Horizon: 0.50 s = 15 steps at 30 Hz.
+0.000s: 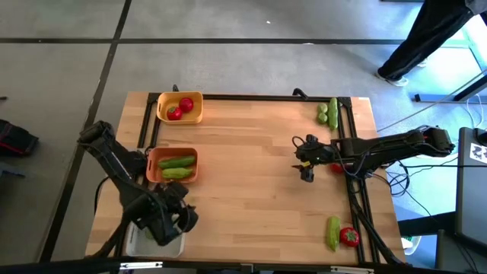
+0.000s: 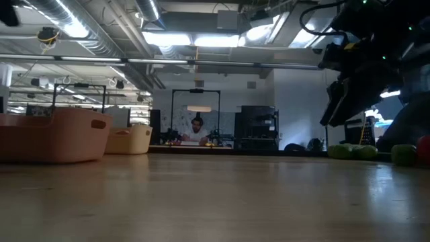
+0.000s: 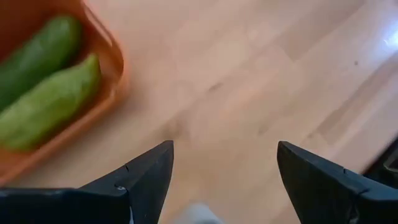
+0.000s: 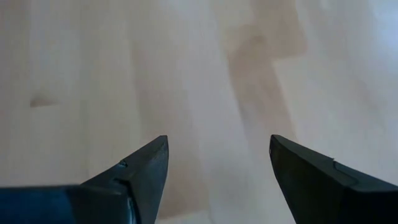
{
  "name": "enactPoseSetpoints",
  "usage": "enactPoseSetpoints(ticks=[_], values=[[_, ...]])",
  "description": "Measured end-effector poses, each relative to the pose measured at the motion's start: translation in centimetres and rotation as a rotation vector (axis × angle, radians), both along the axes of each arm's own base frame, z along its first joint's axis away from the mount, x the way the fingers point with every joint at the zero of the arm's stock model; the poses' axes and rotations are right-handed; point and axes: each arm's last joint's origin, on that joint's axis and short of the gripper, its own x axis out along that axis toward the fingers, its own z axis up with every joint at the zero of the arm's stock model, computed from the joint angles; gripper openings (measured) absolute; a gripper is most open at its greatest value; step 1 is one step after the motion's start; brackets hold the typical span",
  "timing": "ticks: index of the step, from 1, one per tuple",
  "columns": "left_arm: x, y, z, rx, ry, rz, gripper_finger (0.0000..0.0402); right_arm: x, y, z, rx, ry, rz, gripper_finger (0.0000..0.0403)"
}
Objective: Sort produce into baskets
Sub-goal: Put the lime into the gray bin
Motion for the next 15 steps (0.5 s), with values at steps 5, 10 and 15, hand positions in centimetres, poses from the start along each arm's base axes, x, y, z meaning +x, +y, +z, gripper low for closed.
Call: enactPoseSetpoints(ticks=[5,10,15], values=[[1.8,0.5,0.3,0.099,-0.073,-0.128,0.0278,-0.5,-0.2,2.4,-0.011,0.119,-0.127,0.0269],[3.2,1.1,0.6,0.204,-0.124,-0.214,0.0278,-1.5,-0.4,4.6,-0.004,0.230,-0.236,0.0269],[3.8,1.7,0.6,0.311,-0.140,-0.235,0.0278,-2.5,-0.5,5.0,-0.021,0.315,-0.318,0.0269]])
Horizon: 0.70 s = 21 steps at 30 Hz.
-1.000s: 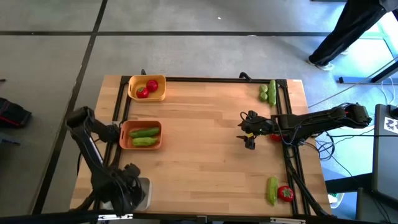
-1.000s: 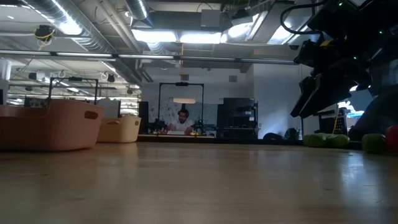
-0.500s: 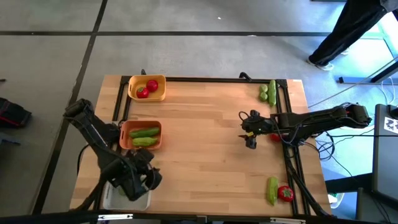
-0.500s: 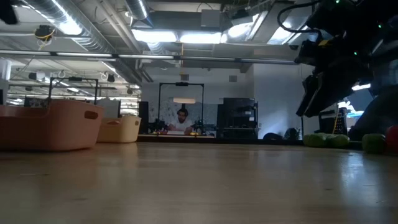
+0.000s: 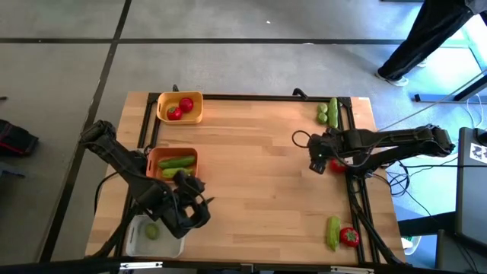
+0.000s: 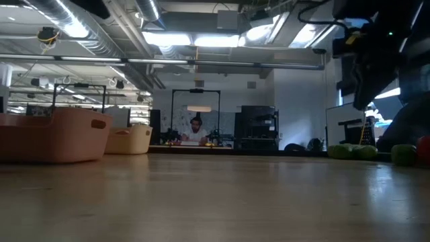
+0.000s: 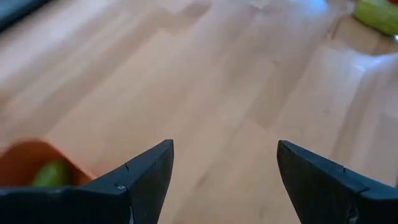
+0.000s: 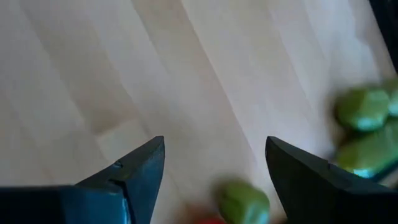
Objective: Sort produce into baskets
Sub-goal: Put the lime into the gray bin
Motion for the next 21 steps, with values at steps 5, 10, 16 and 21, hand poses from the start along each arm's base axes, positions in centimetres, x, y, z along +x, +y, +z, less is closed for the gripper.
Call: enactPoseSetpoints(ticks=[5,10,16,21], values=[[0.1,0.6,-0.9,0.074,0.007,0.005,0.0278,-0.9,-0.9,-0.7,0.016,0.094,-0.112,0.0269],[0.0,1.2,-2.4,0.100,0.039,0.018,0.0278,-1.0,-2.3,-1.4,0.046,0.168,-0.215,0.0269],[-0.2,1.8,-3.7,0.128,0.073,0.031,0.0278,-0.7,-4.0,-2.7,0.108,0.286,-0.303,0.0269],[-0.2,1.9,-3.9,0.132,0.078,0.036,0.0278,-0.5,-5.0,-3.8,0.155,0.399,-0.337,0.0269]])
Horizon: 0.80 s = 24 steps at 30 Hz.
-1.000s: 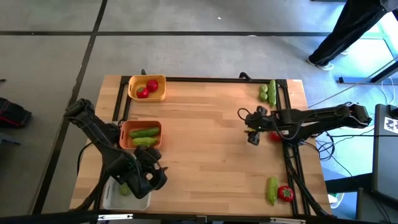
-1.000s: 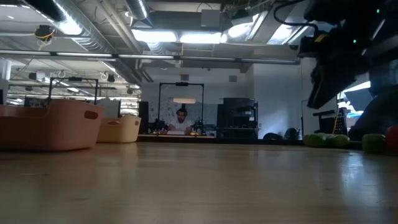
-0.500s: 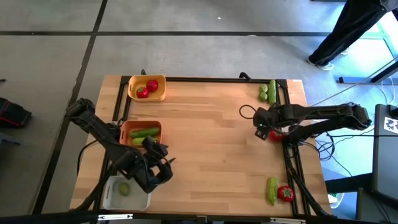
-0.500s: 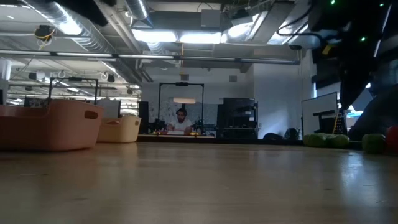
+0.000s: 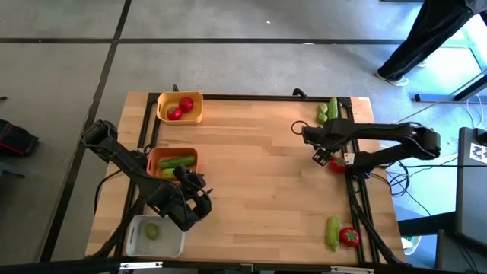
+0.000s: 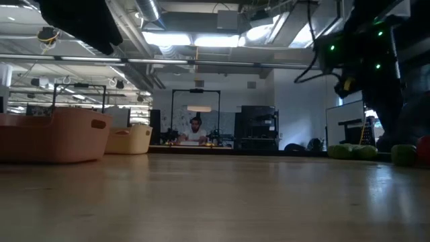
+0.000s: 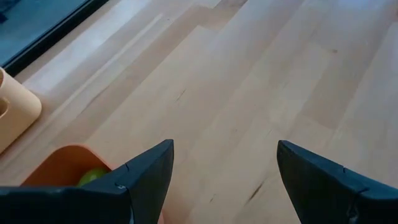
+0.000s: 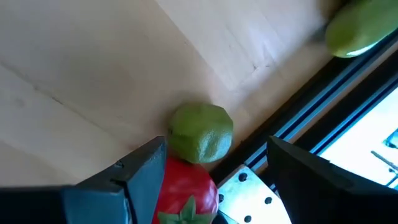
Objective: Sort produce into baskets
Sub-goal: Put the lime into the gray bin
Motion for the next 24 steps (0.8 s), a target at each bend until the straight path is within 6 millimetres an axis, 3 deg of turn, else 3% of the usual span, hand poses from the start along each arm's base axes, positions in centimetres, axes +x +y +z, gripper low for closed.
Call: enactPoseSetpoints(ticks=[24], values=[[0.2,-0.2,0.1,-0.015,-0.022,-0.002,0.0279,2.3,-1.2,-5.0,0.142,0.237,0.034,0.0269]])
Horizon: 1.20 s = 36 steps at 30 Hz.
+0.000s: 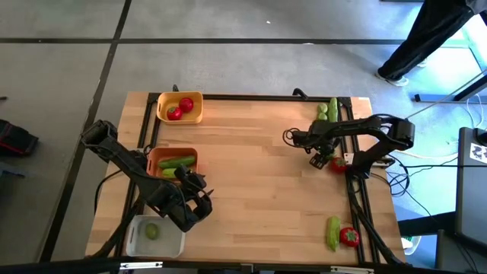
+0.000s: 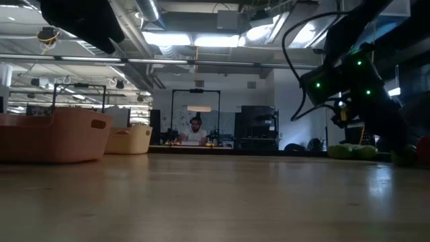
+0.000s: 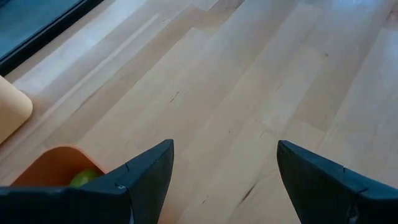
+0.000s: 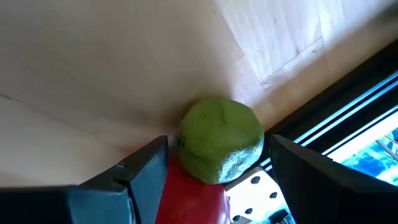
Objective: Sort produce into baskets
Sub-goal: Put the lime into the gray bin
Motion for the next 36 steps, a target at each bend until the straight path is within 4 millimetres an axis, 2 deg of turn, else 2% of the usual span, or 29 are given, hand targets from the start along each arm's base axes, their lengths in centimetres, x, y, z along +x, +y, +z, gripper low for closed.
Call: enactPoseSetpoints(ticks=[13,22,26,31,36], values=[[0.0,0.0,0.0,-0.002,-0.002,0.001,0.0279,0.5,-0.2,-1.8,0.033,0.079,0.053,0.0263],[0.2,-0.1,0.1,-0.003,-0.010,-0.017,0.0279,0.5,-0.2,-1.8,0.055,0.084,0.096,0.0173],[0.2,-0.2,0.1,-0.007,-0.013,-0.014,0.0278,0.6,-0.3,-1.9,0.067,0.077,0.126,0.0161],[0.3,-0.2,0.1,-0.011,-0.020,-0.017,0.0278,0.9,-0.3,-1.3,0.055,0.029,0.144,0.0164],[0.6,0.2,0.1,-0.011,-0.020,0.000,0.0278,1.6,-0.4,0.3,0.051,-0.107,0.134,0.0163]])
